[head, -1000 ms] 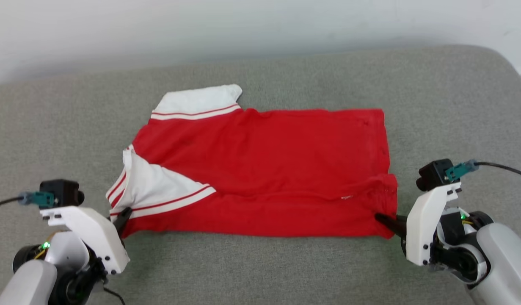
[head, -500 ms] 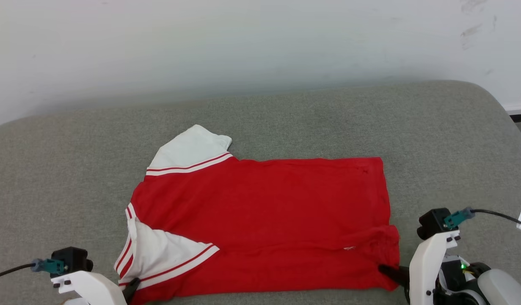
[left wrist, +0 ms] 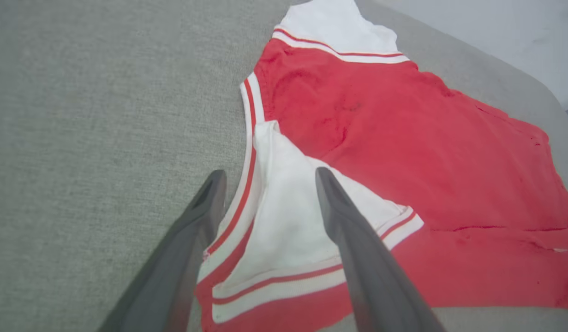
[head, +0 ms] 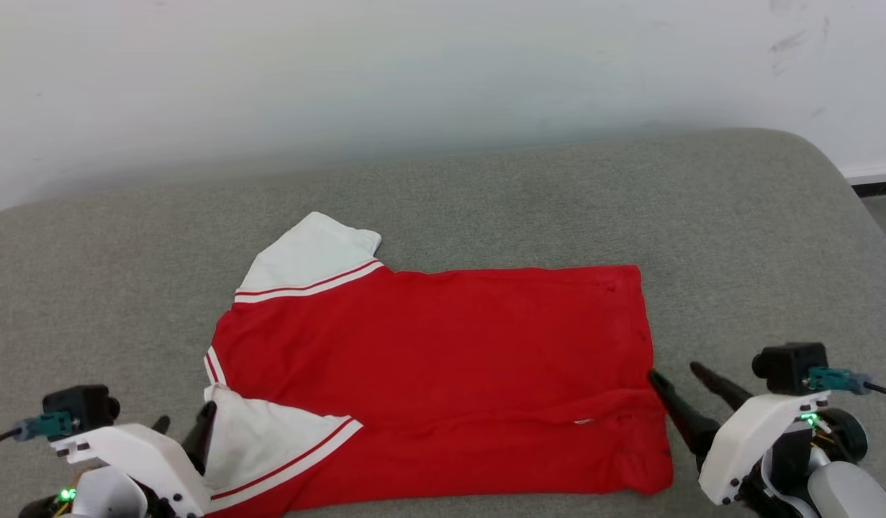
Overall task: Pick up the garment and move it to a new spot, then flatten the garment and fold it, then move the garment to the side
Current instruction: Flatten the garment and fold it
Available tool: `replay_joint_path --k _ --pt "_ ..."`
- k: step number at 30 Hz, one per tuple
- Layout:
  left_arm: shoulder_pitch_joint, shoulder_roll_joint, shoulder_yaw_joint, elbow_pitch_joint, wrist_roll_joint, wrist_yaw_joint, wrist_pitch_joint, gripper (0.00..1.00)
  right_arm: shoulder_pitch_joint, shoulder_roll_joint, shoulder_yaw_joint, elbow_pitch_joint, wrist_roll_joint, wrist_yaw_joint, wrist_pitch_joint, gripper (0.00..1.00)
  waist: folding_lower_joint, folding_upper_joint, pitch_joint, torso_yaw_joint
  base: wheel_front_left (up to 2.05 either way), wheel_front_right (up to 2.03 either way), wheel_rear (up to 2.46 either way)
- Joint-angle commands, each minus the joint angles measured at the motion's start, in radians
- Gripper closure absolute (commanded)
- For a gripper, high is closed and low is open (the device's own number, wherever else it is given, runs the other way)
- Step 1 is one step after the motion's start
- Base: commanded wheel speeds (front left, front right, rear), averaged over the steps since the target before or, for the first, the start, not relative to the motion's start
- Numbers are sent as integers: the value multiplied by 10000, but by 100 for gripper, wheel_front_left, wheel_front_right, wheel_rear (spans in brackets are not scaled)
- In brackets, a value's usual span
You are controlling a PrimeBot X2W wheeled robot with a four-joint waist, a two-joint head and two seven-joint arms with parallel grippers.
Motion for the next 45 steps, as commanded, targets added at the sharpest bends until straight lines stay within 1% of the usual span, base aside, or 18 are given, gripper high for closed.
replay_joint_path --k 1,5,9,11,15,17,20,26,30,33,37,40,45 --pt "-160 82 80 -103 172 105 -195 0 57 143 -180 -83 -197 20 -382 0 0 -1 -68 -69 0 0 0" --pt "-574 132 181 -453 736 468 -834 0 149 541 -848 -329 -1194 20 -1432 0 0 -1 -132 -200 0 0 0" --pt "-1201 112 101 -552 1313 712 -1355 0 151 988 -1428 -855 -1981 20 -1907 0 0 -1 -16 -373 0 0 0" --pt "-1635 88 7 -480 1514 705 -1475 0 88 1218 -1625 -1215 -2320 20 -2040 0 0 -1 145 -488 0 0 0" --pt "-2783 167 -145 -162 1778 524 -1537 0 -126 1563 -1887 -1929 -2687 10 -2072 0 0 -1 752 -762 0 0 0" --pt "-3488 216 -299 61 1863 313 -1372 0 -267 1671 -1955 -2264 -2787 10 -2090 0 0 -1 1171 -912 0 0 0" --pt "-4696 447 -481 523 1913 -90 -961 0 -476 1757 -1990 -2659 -2761 10 -2149 0 0 -1 1826 -1120 0 0 0" --pt "-7200 1034 -911 1731 1997 -1035 459 0 -860 1883 -1907 -3135 -2733 10 -2284 0 0 -1 2914 -1485 0 0 0" --pt "-8545 1456 -1342 2533 1938 -1682 1949 0 -1108 1933 -1747 -3309 -2680 10 -2396 0 0 -1 3441 -1780 0 0 0" --pt "-9374 1755 -1603 2973 1765 -2026 3313 0 -1277 1935 -1642 -3414 -2614 10 -2463 0 0 -1 3803 -2002 0 0 0" --pt "-10073 2184 -1808 3370 1483 -2190 5074 0 -1429 1908 -1516 -3509 -2510 10 -2549 0 0 -1 4261 -2280 0 0 0" --pt "-10437 2434 -1846 3592 1205 -2122 6307 0 -1463 1899 -1437 -3559 -2430 10 -2640 0 0 -1 4608 -2445 0 0 0" --pt "-10632 2562 -1754 3700 859 -1812 7283 0 -1521 1886 -1326 -3483 -2258 10 -2732 0 0 -1 4978 -2641 0 0 0"
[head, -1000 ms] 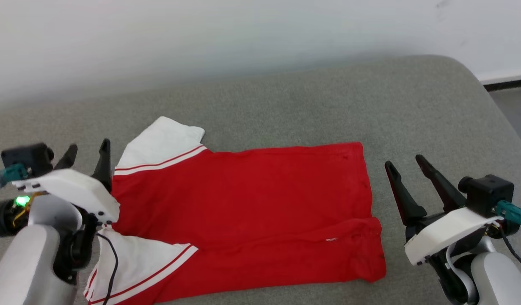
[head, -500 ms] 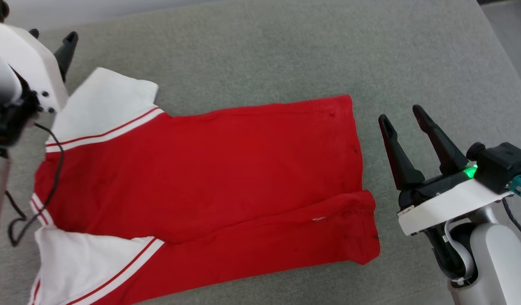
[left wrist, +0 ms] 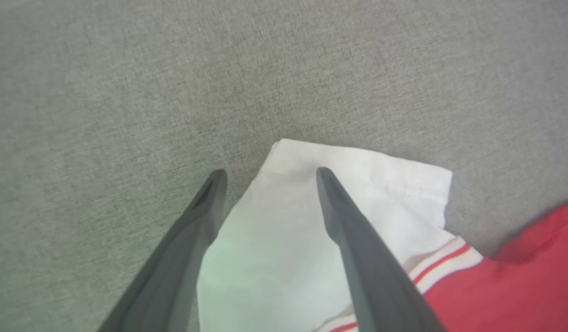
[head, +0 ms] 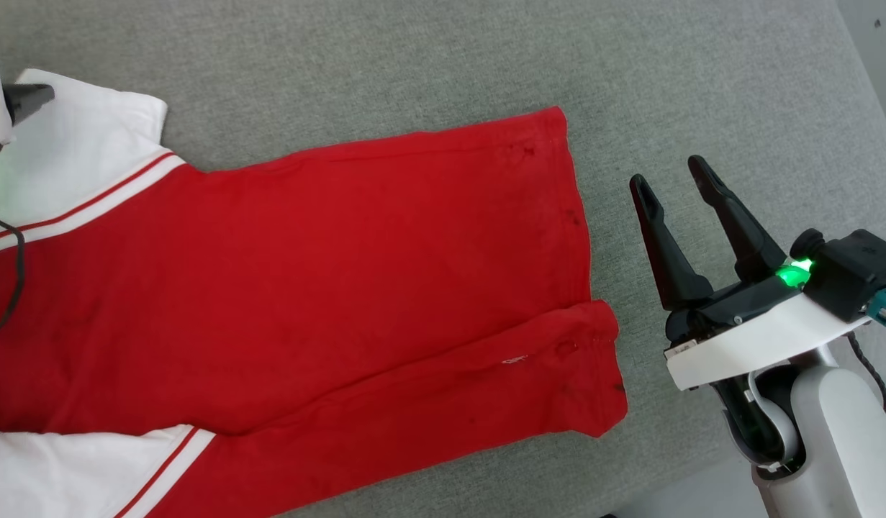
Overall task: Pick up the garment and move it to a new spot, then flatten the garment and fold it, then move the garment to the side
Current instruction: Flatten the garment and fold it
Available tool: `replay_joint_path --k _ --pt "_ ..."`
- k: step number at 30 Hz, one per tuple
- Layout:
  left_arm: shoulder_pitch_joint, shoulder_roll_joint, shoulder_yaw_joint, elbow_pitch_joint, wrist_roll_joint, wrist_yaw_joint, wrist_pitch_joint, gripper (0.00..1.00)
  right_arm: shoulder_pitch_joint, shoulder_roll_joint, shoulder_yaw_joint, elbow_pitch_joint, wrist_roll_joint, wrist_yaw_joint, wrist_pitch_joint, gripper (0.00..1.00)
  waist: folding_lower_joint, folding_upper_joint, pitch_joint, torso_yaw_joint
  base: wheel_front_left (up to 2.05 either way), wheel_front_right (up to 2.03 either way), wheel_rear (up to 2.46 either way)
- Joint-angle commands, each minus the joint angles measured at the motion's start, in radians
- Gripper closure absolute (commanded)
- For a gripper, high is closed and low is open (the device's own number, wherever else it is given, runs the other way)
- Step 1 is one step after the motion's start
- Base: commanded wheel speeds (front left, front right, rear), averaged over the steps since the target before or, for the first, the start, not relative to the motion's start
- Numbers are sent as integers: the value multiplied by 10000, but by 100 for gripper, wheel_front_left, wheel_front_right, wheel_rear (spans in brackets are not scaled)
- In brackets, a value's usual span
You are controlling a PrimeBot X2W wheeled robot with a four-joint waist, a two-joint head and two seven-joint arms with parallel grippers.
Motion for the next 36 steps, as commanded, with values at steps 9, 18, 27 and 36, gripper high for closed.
replay_joint_path --k 9,18,27,36 --pt "1048 -244 -427 552 -238 351 802 100 -290 -140 268 206 436 -4 -163 0 -2 0 435 -352 0 0 0" --pt "1314 -620 -432 570 -121 363 -256 100 -498 -448 400 634 1390 -4 231 0 -2 0 -27 -44 0 0 0" --pt "784 -1110 -259 552 -28 140 -1892 100 -1774 -1281 1106 2447 2958 -4 2552 0 -2 0 -1039 748 0 0 0" --pt "648 -1631 -485 234 -59 -184 -2462 100 -3771 -2000 1984 4574 4288 -4 5456 0 -2 0 -1133 1723 0 0 0"
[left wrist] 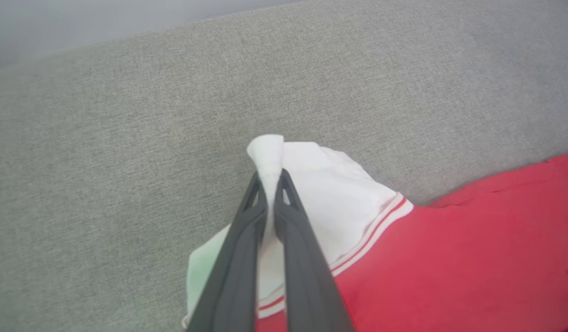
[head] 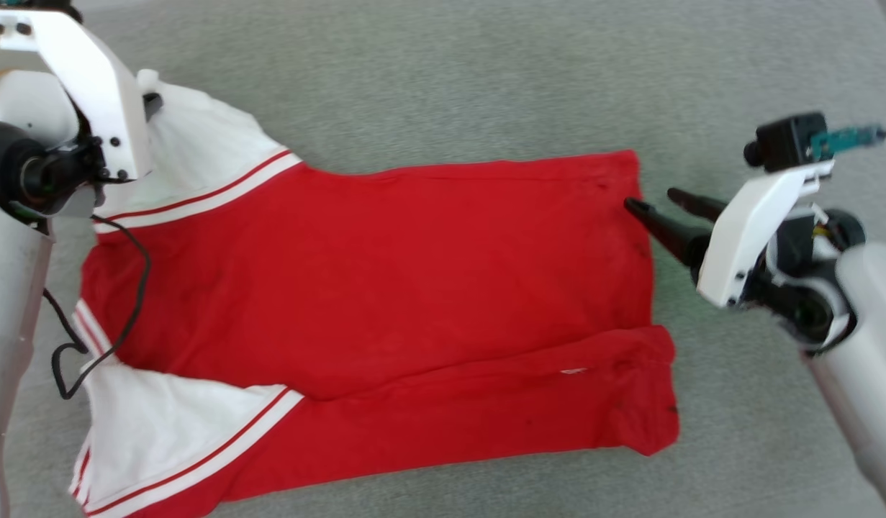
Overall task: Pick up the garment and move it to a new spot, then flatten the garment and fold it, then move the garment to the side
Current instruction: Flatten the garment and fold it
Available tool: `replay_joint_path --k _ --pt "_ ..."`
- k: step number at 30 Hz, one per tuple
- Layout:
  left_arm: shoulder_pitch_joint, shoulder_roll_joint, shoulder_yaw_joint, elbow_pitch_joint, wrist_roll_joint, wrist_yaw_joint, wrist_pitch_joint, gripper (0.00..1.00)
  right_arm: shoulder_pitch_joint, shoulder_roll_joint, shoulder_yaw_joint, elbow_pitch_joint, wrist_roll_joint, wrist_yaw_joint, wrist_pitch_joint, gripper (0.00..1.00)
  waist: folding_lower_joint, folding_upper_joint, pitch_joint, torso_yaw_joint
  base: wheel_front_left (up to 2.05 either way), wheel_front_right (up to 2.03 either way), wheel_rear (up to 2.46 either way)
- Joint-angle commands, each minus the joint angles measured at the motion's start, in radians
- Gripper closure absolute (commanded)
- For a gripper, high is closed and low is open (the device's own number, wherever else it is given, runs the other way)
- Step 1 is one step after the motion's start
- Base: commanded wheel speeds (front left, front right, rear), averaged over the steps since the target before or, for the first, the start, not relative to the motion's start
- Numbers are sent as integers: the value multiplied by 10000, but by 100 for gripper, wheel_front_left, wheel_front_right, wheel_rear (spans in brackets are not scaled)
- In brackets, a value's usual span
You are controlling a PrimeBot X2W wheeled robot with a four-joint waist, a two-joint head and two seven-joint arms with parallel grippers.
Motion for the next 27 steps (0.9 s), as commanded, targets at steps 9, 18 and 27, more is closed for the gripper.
replay_joint_path --k 9,18,27 --pt "-369 -249 -260 -348 98 -153 -188 100 -1847 -177 463 1701 602 -4 1411 0 0 0 537 779 0 0 0" --pt "-471 -289 -403 -427 182 -174 -245 100 -2395 68 1516 3023 1059 -4 2645 0 0 0 906 972 0 0 0" --pt "-169 -283 -346 -338 18 -191 -543 100 -2743 -267 2205 2685 1548 -4 2287 100 0 0 790 1039 0 0 0"
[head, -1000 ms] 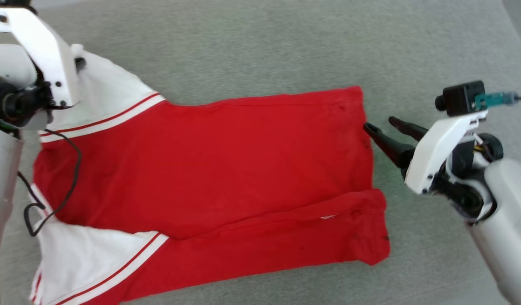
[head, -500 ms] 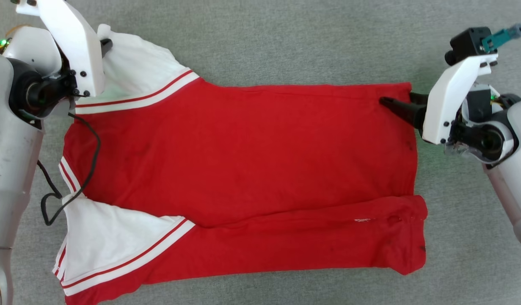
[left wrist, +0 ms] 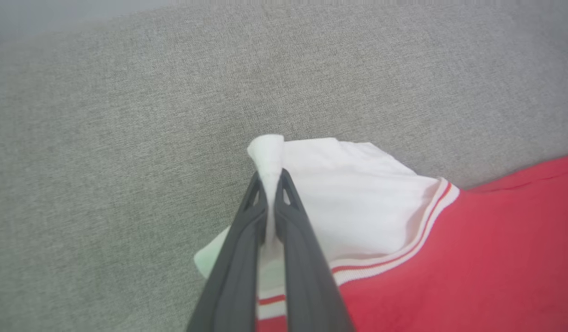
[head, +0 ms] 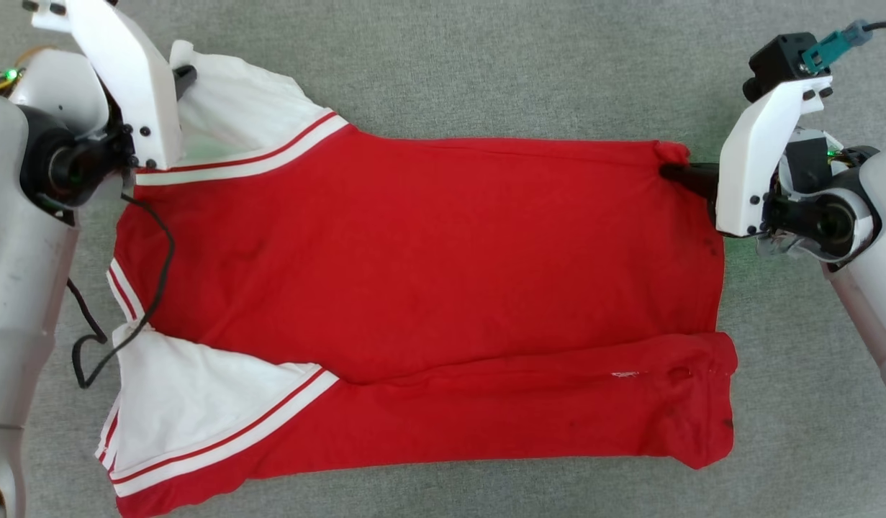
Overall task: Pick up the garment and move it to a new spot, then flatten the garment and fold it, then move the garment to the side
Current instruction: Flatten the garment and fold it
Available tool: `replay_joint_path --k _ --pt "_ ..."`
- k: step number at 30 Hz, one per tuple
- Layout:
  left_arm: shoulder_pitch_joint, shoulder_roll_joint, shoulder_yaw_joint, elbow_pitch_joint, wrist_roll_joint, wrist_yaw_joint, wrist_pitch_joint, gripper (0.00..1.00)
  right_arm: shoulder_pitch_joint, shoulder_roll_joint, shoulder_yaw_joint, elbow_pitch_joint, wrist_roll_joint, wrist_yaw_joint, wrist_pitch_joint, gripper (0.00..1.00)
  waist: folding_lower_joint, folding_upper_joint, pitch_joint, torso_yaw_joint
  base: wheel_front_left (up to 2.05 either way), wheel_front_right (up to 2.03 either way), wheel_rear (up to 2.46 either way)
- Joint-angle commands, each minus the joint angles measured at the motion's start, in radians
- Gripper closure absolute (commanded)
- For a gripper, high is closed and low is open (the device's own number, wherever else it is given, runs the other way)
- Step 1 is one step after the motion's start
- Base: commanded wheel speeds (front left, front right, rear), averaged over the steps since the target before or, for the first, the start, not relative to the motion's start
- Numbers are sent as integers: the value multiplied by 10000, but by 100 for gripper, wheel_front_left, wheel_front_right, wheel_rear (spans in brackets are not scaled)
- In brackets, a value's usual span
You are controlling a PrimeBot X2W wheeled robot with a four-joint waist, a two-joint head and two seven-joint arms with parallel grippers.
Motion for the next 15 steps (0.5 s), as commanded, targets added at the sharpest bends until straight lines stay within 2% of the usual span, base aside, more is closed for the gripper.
replay_joint_path --k 1,8,15 --pt "201 32 75 11 -63 -5 -159 100 245 66 183 -57 90 -2 -217 100 0 -1 -159 8 0 0 0" --pt "1143 123 443 -300 -358 -1 -1096 100 455 -610 232 -603 250 -4 -1528 100 0 -1 -1061 57 0 0 0" --pt "2867 421 1037 -1129 -803 211 -2136 100 1496 -1071 309 -1153 311 -4 -2368 100 0 -1 -1991 84 0 0 0"
